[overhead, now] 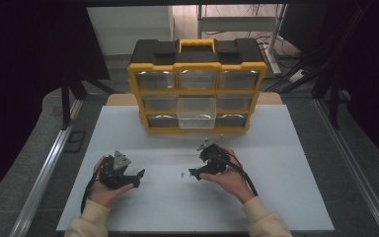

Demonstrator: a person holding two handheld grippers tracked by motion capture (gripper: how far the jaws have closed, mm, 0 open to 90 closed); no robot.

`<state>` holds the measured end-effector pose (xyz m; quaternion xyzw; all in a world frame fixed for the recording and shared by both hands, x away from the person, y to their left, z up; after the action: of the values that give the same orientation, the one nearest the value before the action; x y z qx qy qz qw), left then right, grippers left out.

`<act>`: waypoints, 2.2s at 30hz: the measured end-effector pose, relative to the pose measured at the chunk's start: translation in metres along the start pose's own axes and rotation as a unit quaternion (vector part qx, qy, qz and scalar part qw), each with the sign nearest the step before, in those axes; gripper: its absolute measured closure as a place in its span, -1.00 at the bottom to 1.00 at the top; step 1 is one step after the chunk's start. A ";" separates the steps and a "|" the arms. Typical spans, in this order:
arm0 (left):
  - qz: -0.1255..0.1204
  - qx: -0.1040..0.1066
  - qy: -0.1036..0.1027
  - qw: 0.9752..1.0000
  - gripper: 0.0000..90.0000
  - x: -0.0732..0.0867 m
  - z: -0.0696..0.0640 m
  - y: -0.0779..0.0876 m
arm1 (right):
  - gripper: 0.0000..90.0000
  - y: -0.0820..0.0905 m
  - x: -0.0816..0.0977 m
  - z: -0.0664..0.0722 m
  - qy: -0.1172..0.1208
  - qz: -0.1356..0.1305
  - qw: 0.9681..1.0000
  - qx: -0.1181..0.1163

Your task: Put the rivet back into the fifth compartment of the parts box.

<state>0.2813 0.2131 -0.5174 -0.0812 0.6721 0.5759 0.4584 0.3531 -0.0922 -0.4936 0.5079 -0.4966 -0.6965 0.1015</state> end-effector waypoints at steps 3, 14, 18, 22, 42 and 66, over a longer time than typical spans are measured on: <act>0.001 0.000 0.000 1.000 -0.70 0.000 0.000 0.000 | -0.55 -0.006 -0.001 0.003 0.005 0.006 1.000 -0.003; 0.002 0.000 0.000 1.000 -0.70 0.000 0.000 0.000 | -0.49 -0.024 -0.003 0.008 0.018 0.028 0.999 -0.008; 0.003 0.000 -0.001 1.000 -0.70 0.000 0.000 -0.001 | -0.47 -0.030 -0.002 0.010 0.019 0.037 0.999 -0.006; 0.002 -0.001 -0.001 1.000 -0.70 0.000 0.000 -0.001 | -0.43 -0.035 -0.002 0.011 0.018 0.047 0.999 0.001; 0.002 -0.002 -0.002 1.000 -0.70 0.000 0.000 -0.001 | 0.39 -0.037 -0.002 0.019 0.049 0.064 0.997 -0.002; 0.003 -0.002 -0.002 1.000 -0.70 0.000 0.000 0.000 | 0.67 -0.030 -0.003 0.015 0.035 0.060 0.997 -0.023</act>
<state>0.2814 0.2130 -0.5178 -0.0793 0.6700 0.5788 0.4580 0.3534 -0.0668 -0.5158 0.4990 -0.5064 -0.6819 0.1719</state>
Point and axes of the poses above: each handheld gripper's, and its own axes: y roughly backward along the jaws, x roughly out of its underside, z roughly to its left, the point moved 1 cm from there along -y, roughly forward along the jaws, and after that the axes turned 3 degrees about x, right-handed, at the moved point
